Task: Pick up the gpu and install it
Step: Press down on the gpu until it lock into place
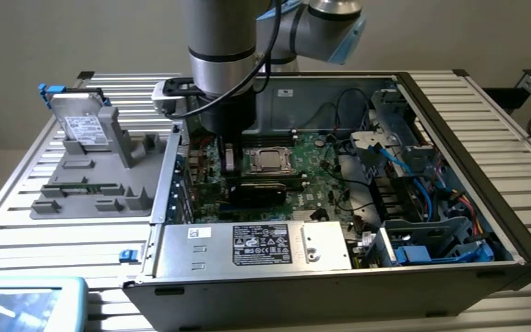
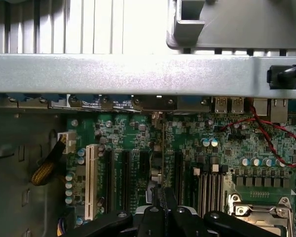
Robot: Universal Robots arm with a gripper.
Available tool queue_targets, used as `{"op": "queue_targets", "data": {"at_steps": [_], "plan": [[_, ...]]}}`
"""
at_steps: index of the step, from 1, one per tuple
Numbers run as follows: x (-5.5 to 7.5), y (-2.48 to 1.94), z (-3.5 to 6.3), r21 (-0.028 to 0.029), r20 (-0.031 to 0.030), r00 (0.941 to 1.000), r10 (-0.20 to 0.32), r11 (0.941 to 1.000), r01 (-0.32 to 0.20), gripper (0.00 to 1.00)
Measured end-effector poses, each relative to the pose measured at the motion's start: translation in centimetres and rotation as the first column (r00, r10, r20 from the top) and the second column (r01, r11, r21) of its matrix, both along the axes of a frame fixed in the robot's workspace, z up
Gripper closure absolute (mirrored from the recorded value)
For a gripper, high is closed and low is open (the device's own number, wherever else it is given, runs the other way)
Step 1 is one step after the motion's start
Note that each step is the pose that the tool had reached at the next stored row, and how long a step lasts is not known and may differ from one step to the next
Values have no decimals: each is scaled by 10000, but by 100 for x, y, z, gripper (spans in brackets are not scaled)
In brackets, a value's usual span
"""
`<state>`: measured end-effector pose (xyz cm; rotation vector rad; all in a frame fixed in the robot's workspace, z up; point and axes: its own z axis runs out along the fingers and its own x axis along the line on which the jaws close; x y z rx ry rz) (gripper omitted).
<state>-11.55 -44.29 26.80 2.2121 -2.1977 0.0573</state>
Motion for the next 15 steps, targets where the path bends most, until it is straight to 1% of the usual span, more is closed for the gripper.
{"op": "queue_targets", "data": {"at_steps": [2, 3, 5, 8, 10, 15], "plan": [[35, -2, 77, -22, -7, 10000, -4, 10000, 4, 88], [60, -2, 101, -20, -6, 10000, -3, 10000, 3, 88], [134, -5, 120, -20, -6, 10000, -3, 10000, 3, 88], [246, -27, 122, -22, -8, 10000, -2, 10000, 2, 88], [261, -42, 112, -23, -9, 10000, -2, 10000, 2, 88], [261, -46, 38, -19, -9, 10000, -5, 10000, 5, 88]]}}
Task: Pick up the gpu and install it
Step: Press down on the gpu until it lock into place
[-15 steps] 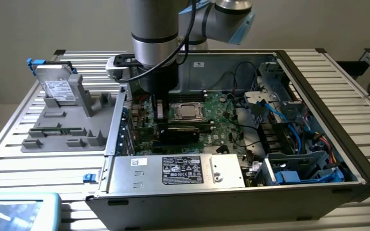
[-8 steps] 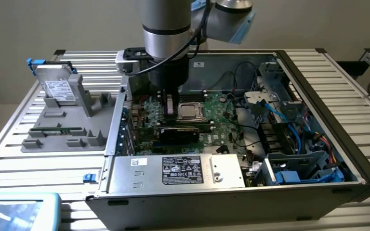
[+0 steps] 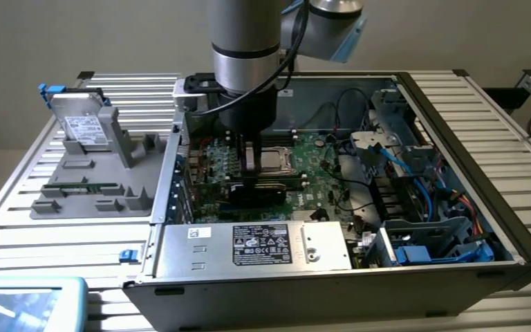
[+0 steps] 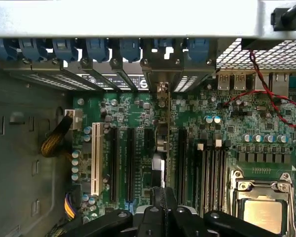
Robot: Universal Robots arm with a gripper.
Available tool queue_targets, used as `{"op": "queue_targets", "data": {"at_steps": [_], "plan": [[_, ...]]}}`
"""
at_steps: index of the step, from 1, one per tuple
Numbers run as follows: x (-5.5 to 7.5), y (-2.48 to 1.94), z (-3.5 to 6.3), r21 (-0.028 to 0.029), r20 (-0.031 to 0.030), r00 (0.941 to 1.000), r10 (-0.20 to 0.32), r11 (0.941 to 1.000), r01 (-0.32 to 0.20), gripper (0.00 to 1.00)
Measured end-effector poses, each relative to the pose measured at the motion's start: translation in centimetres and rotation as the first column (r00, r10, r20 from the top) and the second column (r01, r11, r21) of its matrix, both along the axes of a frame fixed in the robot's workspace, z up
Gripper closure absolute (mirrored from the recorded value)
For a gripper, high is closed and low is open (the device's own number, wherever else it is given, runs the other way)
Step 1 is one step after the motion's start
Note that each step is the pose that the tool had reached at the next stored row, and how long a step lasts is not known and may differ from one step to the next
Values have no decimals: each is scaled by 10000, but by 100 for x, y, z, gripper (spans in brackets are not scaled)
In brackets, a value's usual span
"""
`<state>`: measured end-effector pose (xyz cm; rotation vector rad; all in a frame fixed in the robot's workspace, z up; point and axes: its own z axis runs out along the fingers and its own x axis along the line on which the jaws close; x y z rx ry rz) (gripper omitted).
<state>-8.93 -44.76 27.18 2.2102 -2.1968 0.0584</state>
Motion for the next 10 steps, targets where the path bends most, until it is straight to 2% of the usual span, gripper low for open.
{"op": "queue_targets", "data": {"at_steps": [3, 6, 7, 10], "plan": [[0, -1, -47, 4, -3, 10000, 0, 10000, 0, 88], [0, 0, -56, 39, -2, 10000, 1, 10000, -1, 88], [0, 1, -35, 61, 3, 10000, -1, 10000, 1, 88], [0, 0, 102, 46, -14, 10000, -2, 10000, 2, 88]]}}
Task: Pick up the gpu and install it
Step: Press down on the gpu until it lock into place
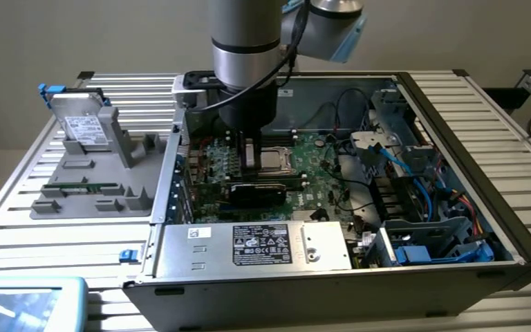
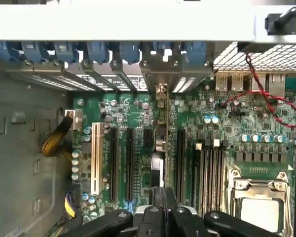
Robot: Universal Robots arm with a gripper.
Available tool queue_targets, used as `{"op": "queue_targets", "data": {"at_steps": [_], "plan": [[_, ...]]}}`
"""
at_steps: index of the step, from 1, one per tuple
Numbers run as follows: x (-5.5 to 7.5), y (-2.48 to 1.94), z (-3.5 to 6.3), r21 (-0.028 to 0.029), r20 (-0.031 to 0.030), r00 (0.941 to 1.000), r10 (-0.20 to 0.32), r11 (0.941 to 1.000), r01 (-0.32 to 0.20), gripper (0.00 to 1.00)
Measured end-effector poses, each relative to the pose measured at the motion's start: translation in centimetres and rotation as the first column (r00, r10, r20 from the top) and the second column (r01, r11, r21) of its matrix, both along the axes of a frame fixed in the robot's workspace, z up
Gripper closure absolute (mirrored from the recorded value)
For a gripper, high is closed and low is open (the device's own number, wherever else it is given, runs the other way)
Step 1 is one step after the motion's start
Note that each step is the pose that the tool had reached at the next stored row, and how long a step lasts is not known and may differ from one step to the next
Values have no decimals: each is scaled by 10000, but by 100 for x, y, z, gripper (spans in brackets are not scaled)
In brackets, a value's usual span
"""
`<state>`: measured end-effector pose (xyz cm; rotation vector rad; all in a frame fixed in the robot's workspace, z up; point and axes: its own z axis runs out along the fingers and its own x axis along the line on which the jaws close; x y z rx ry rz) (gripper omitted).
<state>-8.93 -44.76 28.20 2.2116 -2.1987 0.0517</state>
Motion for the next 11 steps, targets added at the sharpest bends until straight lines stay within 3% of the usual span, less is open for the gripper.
{"op": "queue_targets", "data": {"at_steps": [2, 11], "plan": [[0, 0, 73, -1, -7, 10000, -2, 10000, 2, 88], [0, 0, 74, 35, -7, 10000, -2, 10000, 2, 88]]}}
